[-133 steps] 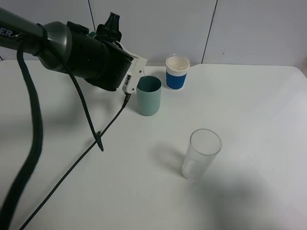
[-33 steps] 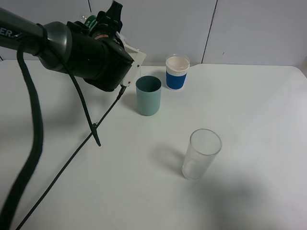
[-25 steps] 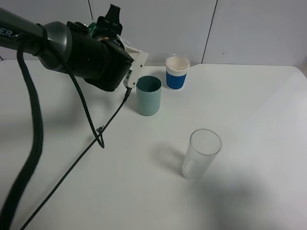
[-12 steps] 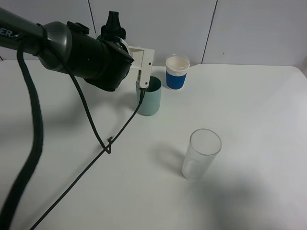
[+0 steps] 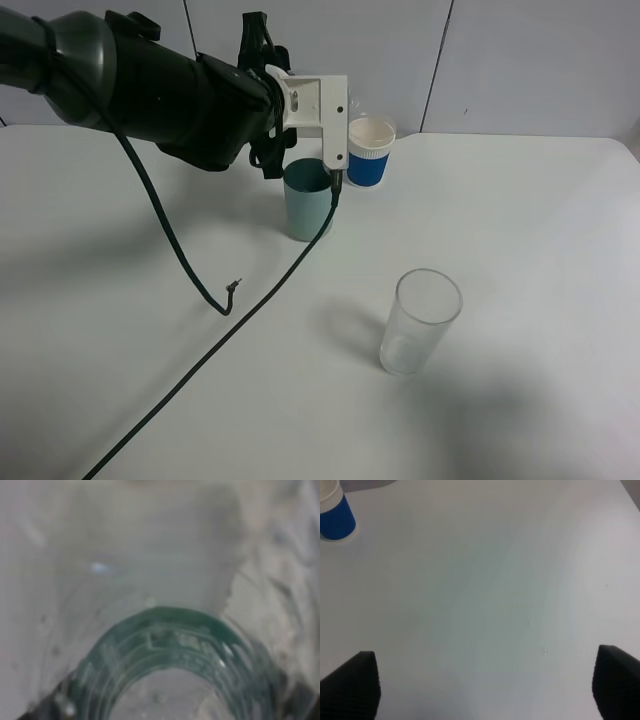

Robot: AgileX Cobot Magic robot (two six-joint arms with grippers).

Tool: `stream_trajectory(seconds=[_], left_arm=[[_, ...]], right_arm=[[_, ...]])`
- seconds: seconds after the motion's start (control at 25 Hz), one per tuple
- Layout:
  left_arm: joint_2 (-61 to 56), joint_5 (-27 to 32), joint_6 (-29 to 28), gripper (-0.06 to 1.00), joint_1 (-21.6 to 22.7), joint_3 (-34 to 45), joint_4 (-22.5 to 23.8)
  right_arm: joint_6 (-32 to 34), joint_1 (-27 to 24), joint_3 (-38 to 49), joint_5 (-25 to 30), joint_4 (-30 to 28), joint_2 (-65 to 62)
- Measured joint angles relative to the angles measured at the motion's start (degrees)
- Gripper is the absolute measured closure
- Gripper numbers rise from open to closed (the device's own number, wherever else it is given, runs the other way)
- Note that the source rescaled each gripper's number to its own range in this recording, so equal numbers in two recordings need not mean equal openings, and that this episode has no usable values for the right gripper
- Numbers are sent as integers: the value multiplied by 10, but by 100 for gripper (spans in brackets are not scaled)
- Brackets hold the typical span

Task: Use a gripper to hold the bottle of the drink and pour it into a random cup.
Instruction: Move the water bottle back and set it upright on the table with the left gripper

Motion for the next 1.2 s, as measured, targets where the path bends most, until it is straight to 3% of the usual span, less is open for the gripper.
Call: stream_trajectory(seconds=[0.24,0.64,0.92,1.2], left_arm=[[-23,122,-123,94,10,0,25],[-70,339,-438,94,62,0,133],[-105,416,-696,94,113,0,291],[-142,428,-946,94,138,0,485]], right_arm=[[0,0,0,0,0,0],[0,0,0,0,0,0],[0,0,0,0,0,0],[0,0,0,0,0,0]])
